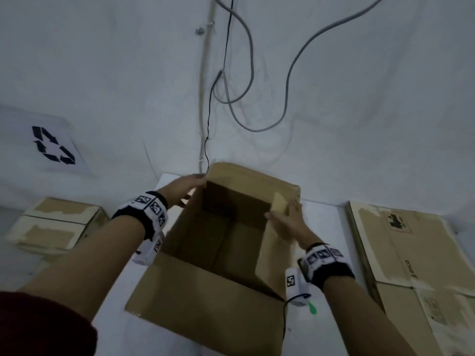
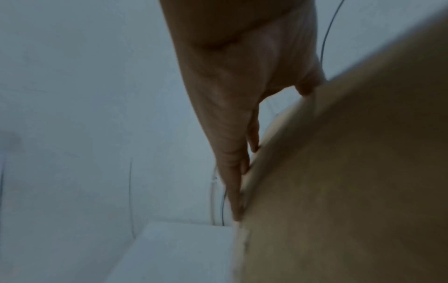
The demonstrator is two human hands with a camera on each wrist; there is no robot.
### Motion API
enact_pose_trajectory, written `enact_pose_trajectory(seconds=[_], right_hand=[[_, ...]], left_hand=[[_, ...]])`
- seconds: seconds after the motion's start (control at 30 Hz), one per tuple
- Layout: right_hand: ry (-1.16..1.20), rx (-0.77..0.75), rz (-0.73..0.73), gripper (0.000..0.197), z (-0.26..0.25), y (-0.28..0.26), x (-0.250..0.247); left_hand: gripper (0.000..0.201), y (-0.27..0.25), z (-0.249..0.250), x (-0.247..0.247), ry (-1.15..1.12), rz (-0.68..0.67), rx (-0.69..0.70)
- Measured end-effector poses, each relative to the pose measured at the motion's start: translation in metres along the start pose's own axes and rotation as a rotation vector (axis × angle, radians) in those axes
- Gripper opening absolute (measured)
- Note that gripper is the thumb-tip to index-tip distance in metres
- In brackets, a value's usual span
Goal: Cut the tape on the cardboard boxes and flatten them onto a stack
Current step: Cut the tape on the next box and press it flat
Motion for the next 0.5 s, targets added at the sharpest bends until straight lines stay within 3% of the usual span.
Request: enact_pose_trajectory(seconds=[0.03,0.1,0.17,0.27,0.33,0.4,0.5], right_hand=[[0.149,-0.027,-0.042,0.116,0.002,-0.008,-0.011],[0.389,-0.003,-0.1,0.111,0.011,-0.028,-0.032],[0.497,-0.045,-0.103,0.1,0.018,-0.05,-0.05],[0.563,-0.078,0.037,0.088,0.045,-0.07,-0.079],[0.491,-0.099,0.113,0.087,0.065,-0.078,-0.095],[0.254,-0.084,0.219,0.076,0.08,-0.09,-0.101],[-0.041,-0.007,0.283,0.083,0.106,-0.104,-0.086]], left_hand=[[0.041,-0.008,-0.006,-0.016,-0.079,0.031,0.003],[0.035,-0.023,-0.023,-0.047,-0.085,0.134,0.003],[0.038,-0.033,-0.044,-0.07,0.172,0.208,-0.028],[0.06,-0.043,-0.078,-0.068,0.442,0.232,-0.124],[0.066,-0.047,-0.097,-0.054,0.567,0.303,-0.14],[0.057,-0.054,-0.108,-0.036,0.738,0.364,-0.101],[0.059,-0.058,-0.113,0.002,0.754,0.351,0.061]])
Point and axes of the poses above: each hand's wrist, its own y-axis towards the middle knuckle, its own x-axis out of the palm, z = x × y, the point moved 4 cm from there along y, towards the middle knuckle, and after that the axes turned 10 degrees about y, right-handed, at the moved point
